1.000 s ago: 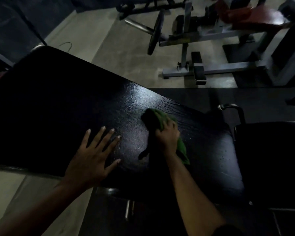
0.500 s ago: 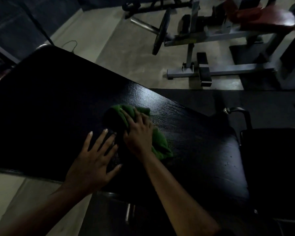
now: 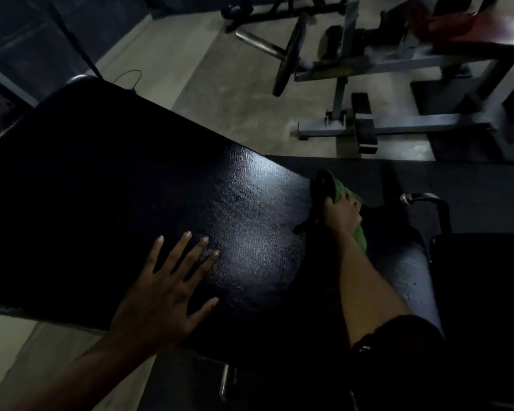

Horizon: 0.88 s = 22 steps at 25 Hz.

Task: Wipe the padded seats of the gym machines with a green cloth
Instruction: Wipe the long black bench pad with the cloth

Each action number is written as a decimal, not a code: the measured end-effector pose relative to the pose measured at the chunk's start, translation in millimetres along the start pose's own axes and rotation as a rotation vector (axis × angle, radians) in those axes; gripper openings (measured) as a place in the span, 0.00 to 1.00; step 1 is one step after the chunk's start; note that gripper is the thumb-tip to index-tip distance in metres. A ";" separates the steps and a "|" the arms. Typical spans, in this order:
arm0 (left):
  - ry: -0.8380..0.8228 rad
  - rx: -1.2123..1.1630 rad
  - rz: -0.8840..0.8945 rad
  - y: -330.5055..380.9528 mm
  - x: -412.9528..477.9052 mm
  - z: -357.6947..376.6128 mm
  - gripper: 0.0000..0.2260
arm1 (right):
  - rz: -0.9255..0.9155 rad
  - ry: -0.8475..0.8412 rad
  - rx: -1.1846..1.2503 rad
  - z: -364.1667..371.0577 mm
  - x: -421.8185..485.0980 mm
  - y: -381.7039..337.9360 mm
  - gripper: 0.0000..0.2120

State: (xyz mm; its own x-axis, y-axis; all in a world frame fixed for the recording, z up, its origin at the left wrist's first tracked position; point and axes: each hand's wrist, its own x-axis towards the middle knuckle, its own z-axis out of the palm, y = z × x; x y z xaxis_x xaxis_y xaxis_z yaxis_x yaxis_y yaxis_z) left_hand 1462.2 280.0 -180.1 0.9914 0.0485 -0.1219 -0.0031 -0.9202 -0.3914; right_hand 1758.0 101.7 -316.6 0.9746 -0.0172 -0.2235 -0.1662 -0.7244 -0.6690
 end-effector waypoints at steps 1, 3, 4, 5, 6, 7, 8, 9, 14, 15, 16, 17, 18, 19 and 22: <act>-0.009 0.001 -0.007 0.5 0.4 -1.0 0.32 | 0.037 0.007 0.003 -0.8 -5.6 1.8 0.26; -0.014 0.000 -0.013 1.5 -0.3 -4.2 0.32 | 0.034 0.013 -0.017 0.6 -36.3 -12.2 0.26; -0.006 0.001 -0.009 2.0 -0.5 -5.5 0.31 | -0.001 0.007 -0.026 1.1 -60.7 -23.1 0.26; -0.003 0.003 -0.007 2.5 -0.8 -6.7 0.31 | -0.057 -0.014 -0.021 2.1 -89.6 -33.3 0.27; 0.000 0.007 -0.004 3.2 -0.9 -7.4 0.31 | -0.125 -0.040 -0.005 2.9 -121.5 -41.5 0.28; -0.005 0.008 -0.002 2.6 -0.2 -6.9 0.31 | -0.193 -0.061 0.008 5.4 -151.7 -46.3 0.29; -0.015 0.010 -0.005 1.4 0.9 -6.8 0.32 | -0.248 -0.070 0.018 8.7 -178.5 -47.9 0.30; -0.023 0.009 -0.009 1.1 1.1 -7.4 0.33 | -0.295 -0.068 0.030 10.7 -200.7 -43.5 0.31; 0.056 -0.045 0.027 36.5 6.5 -4.1 0.29 | -0.389 0.059 0.090 8.2 -225.2 30.7 0.32; 0.060 -0.066 0.058 50.3 11.1 -2.4 0.28 | -0.324 0.095 0.093 6.1 -219.0 49.0 0.31; 0.053 -0.076 0.087 62.2 17.3 0.4 0.28 | -0.234 0.103 0.093 3.4 -211.1 65.7 0.30; 0.044 -0.077 0.108 71.5 24.2 5.2 0.27 | -0.139 0.088 0.088 0.3 -202.5 82.2 0.30; 0.023 -0.078 0.117 77.8 30.6 10.3 0.27 | -0.055 0.068 0.078 -3.8 -193.6 98.0 0.31; -0.012 -0.082 0.119 81.3 35.9 14.9 0.29 | 0.014 0.062 0.068 -7.8 -182.9 114.7 0.31; -0.060 -0.071 0.092 86.1 42.8 26.5 0.35 | 0.204 0.051 0.037 -25.0 -150.0 161.6 0.28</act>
State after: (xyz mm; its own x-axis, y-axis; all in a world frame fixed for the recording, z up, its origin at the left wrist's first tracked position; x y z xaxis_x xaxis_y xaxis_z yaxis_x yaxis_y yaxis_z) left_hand 1500.9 213.1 -243.2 0.9777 -0.0163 -0.2092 -0.0822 -0.9469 -0.3107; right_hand 1588.6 -30.0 -373.4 0.9265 -0.1963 -0.3209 -0.3648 -0.6768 -0.6394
